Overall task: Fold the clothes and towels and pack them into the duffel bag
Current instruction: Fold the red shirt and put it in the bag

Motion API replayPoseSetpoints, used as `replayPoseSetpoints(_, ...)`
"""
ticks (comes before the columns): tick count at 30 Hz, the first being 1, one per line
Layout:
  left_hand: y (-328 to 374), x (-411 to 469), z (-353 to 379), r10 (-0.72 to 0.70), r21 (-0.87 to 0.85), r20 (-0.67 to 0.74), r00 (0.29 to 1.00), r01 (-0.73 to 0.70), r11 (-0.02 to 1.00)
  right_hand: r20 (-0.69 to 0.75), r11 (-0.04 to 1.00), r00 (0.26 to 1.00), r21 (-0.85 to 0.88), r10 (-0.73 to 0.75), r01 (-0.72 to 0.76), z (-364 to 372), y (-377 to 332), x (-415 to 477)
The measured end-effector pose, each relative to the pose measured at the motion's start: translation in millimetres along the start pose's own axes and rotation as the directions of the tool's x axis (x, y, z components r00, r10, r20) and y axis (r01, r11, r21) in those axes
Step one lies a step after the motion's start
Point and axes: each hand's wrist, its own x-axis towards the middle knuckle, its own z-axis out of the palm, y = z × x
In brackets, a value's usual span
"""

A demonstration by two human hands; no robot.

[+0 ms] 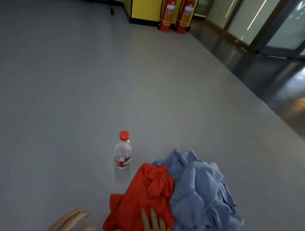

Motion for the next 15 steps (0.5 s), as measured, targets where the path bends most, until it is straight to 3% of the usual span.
replayPoseSetpoints(2,-3.0,0.4,4.6,-0.037,-0.013,-0.047,0.998,0.036,0.999,0.002,0.993,0.993,0.017,0.114,-0.114,0.5,11.6,-1.8)
replayPoseSetpoints(3,-2.9,-2.6,8.2,-0.029,0.010,-0.061,0.998,0.030,1.000,-0.009,0.987,0.992,-0.100,0.128,-0.128,0.3,11.1,-0.6)
replayPoseSetpoints(4,-4.7,-5.2,8.8,-0.045,-0.004,0.012,0.999,0.045,0.999,-0.021,0.972,0.996,-0.214,0.092,-0.095,-3.1,13.9,-4.7)
replayPoseSetpoints(8,4.6,-7.6,6.6,-0.128,-0.039,0.053,0.990,0.130,0.991,0.151,0.951,0.988,-0.308,0.046,0.003,-1.6,27.5,0.0)
replayPoseSetpoints(10,11.4,-7.3,4.3,-0.148,-0.067,0.097,0.984,0.154,0.986,0.199,0.940,0.979,-0.341,0.046,0.025,0.5,28.2,4.5)
replayPoseSetpoints(15,26.9,-5.3,-8.7,-0.137,-0.110,0.089,0.987,0.147,0.983,0.163,0.960,0.986,-0.280,0.043,0.005,1.0,23.2,14.6)
